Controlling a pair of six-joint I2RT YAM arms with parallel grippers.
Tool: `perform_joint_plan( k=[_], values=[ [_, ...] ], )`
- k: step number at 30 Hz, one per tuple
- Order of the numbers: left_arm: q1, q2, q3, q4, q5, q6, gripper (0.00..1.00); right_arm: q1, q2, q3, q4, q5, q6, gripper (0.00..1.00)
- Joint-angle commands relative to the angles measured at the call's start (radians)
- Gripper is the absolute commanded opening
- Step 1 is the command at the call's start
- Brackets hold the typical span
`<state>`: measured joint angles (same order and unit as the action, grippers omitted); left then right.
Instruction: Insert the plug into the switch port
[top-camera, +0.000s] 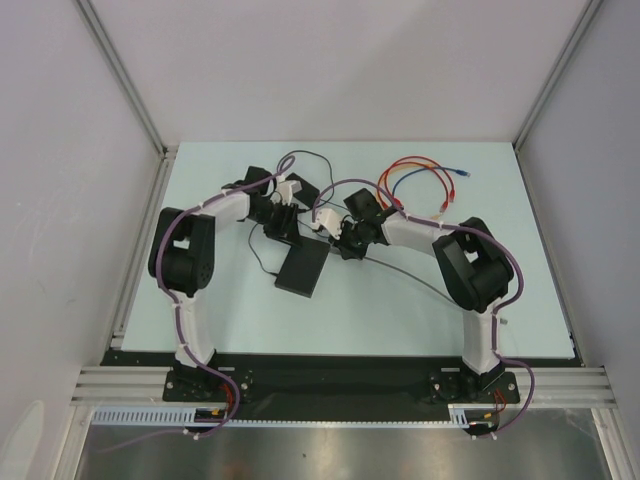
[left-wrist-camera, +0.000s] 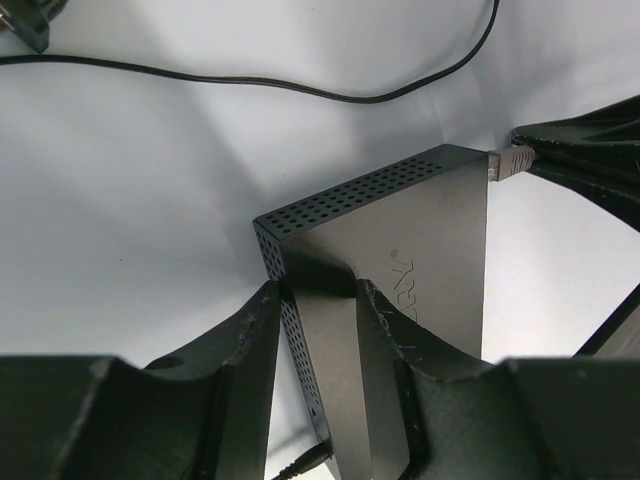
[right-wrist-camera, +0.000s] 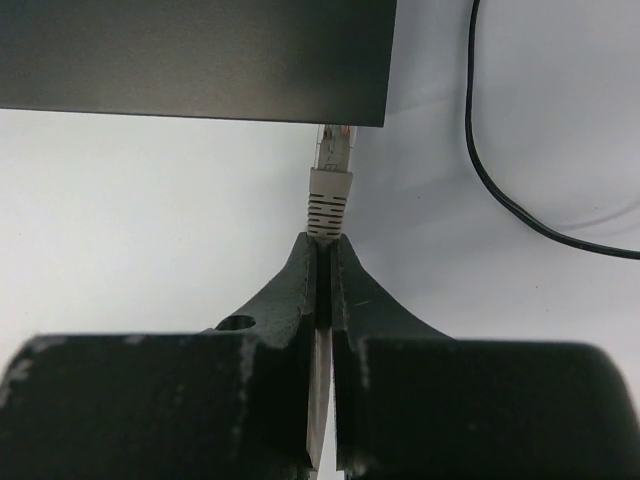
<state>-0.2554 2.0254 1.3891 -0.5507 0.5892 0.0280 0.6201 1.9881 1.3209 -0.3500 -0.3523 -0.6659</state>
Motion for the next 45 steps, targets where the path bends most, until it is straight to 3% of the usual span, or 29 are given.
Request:
perform_joint_plan(
  k=[1,9,21,26,33,45],
  values=[
    [-0.048,0.012,0.047,0.003,0.124,0.052,0.4,0.03,0.034,0.049,0.071,-0.076,-0.043,0.0],
    [-0.076,0.041,0.044,-0.017,0.216,0.015,0.38,0.067,0.066,0.083,0.175,-0.045,0.111,0.0],
    [-0.107,0.073,0.088,-0.071,0.241,0.096,0.38,0.102,0.052,0.037,0.321,-0.085,0.071,0.0],
    [-0.114,0.078,0.108,-0.103,0.236,0.124,0.37,0.11,0.038,0.049,0.275,-0.051,-0.017,0.0],
    [-0.117,0.078,0.094,-0.084,0.29,0.086,0.36,0.112,0.035,0.089,0.253,-0.096,0.078,0.0],
    [-0.12,0.062,0.084,-0.072,0.274,0.069,0.37,0.086,0.049,0.057,0.23,-0.129,0.062,0.0]
  ],
)
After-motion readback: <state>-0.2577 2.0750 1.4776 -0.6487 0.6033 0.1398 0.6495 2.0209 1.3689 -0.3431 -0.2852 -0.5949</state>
